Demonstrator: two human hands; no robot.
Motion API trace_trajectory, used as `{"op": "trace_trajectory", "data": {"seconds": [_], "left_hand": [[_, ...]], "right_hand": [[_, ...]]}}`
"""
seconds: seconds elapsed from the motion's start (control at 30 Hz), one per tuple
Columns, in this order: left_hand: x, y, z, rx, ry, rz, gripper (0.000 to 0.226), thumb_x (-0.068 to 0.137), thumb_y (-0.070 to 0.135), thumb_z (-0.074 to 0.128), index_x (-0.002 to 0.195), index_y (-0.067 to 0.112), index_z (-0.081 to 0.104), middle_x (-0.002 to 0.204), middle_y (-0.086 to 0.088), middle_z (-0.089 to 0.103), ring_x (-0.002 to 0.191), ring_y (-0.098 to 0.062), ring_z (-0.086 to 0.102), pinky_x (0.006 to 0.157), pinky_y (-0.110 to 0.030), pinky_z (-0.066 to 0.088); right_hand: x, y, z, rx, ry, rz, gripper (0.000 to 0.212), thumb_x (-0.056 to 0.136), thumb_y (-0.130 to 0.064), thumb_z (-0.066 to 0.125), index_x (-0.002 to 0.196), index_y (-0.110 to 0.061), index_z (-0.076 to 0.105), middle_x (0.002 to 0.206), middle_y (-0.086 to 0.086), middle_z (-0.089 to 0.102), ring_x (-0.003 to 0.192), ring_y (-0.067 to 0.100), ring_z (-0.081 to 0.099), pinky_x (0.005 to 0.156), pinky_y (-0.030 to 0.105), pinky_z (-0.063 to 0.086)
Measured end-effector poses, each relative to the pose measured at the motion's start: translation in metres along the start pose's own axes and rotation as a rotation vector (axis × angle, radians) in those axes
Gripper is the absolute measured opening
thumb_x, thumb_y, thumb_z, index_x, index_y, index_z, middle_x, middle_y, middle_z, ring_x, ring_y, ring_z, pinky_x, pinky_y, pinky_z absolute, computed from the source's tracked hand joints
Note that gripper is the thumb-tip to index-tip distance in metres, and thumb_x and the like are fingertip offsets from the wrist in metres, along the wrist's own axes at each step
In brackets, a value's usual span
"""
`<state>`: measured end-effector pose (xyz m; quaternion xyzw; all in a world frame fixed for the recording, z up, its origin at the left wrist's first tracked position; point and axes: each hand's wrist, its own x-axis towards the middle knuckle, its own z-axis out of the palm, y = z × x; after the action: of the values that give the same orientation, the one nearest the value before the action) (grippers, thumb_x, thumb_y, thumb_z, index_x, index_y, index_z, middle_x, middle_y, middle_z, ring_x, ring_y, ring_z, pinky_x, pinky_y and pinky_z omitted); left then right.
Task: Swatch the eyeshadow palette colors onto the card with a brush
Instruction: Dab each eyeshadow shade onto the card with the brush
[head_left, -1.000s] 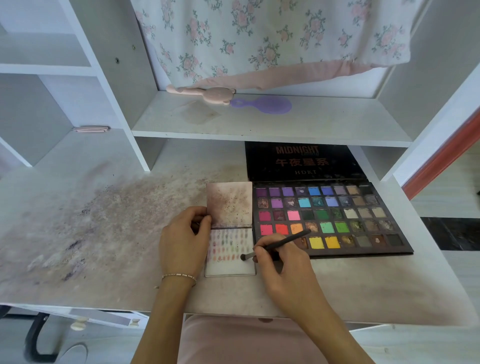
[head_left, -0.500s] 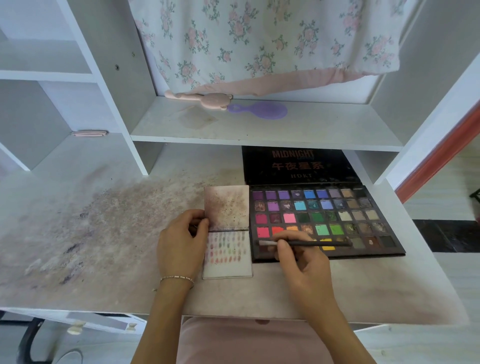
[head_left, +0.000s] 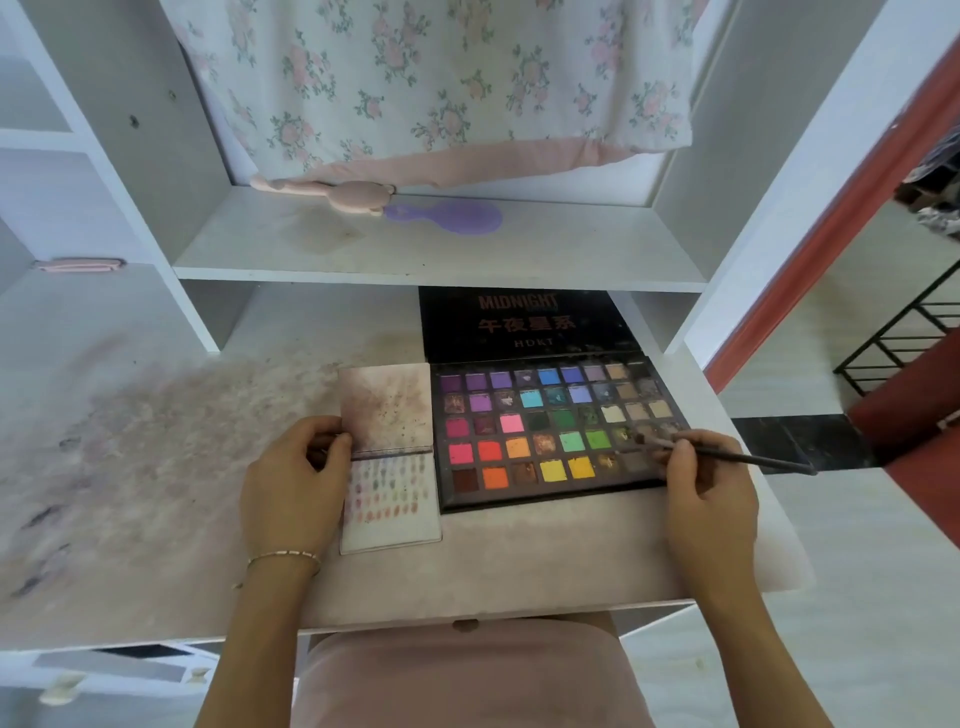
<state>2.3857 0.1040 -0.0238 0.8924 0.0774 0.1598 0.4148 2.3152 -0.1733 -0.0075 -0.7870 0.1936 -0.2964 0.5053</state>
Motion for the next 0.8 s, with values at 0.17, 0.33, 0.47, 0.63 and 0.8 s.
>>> {"op": "trace_trajectory", "data": {"seconds": [0.17,0.33,0.47,0.63,0.8], "left_hand": [[-0.001,-0.001,-0.002,0.0,-0.003,0.0,0.012,0.083,0.015,0.059,0.092,0.02,0.066,0.079,0.006,0.061,0.074,-0.014,0.054,0.064,-0.023,0.035],[-0.002,0.004,-0.002,-0.011,-0.001,-0.017,0.012,0.083,0.014,0.059,0.092,0.017,0.067,0.078,0.005,0.059,0.074,-0.016,0.053,0.069,-0.025,0.035],[-0.003,0.004,-0.002,-0.009,-0.004,-0.018,0.013,0.083,0.013,0.06,0.094,0.015,0.066,0.078,0.004,0.059,0.075,-0.017,0.053,0.071,-0.026,0.036],[-0.003,0.006,-0.002,-0.009,-0.012,-0.016,0.013,0.083,0.013,0.06,0.094,0.014,0.066,0.079,0.003,0.059,0.076,-0.018,0.054,0.073,-0.028,0.037],[-0.002,0.007,-0.002,-0.001,-0.011,-0.009,0.013,0.084,0.012,0.059,0.094,0.013,0.067,0.079,0.002,0.058,0.076,-0.018,0.053,0.072,-0.027,0.036]], "right_hand": [[0.013,0.013,-0.02,-0.148,0.104,0.091,0.004,0.095,-0.019,0.043,0.095,-0.016,0.046,0.077,-0.015,0.05,0.071,0.0,0.049,0.057,0.017,0.035],[0.017,0.014,-0.023,-0.195,0.104,0.112,0.005,0.096,-0.02,0.041,0.094,-0.016,0.044,0.075,-0.014,0.048,0.07,0.001,0.047,0.056,0.018,0.035],[0.017,0.016,-0.023,-0.223,0.08,0.117,0.008,0.095,-0.019,0.041,0.092,-0.013,0.045,0.073,-0.011,0.048,0.068,0.002,0.047,0.054,0.018,0.034],[0.016,0.017,-0.024,-0.242,0.098,0.112,0.007,0.095,-0.019,0.042,0.092,-0.012,0.045,0.072,-0.011,0.047,0.067,0.001,0.047,0.055,0.018,0.036],[0.016,0.016,-0.023,-0.231,0.081,0.096,0.006,0.095,-0.018,0.043,0.092,-0.014,0.046,0.073,-0.013,0.048,0.068,0.001,0.048,0.055,0.015,0.035]]}}
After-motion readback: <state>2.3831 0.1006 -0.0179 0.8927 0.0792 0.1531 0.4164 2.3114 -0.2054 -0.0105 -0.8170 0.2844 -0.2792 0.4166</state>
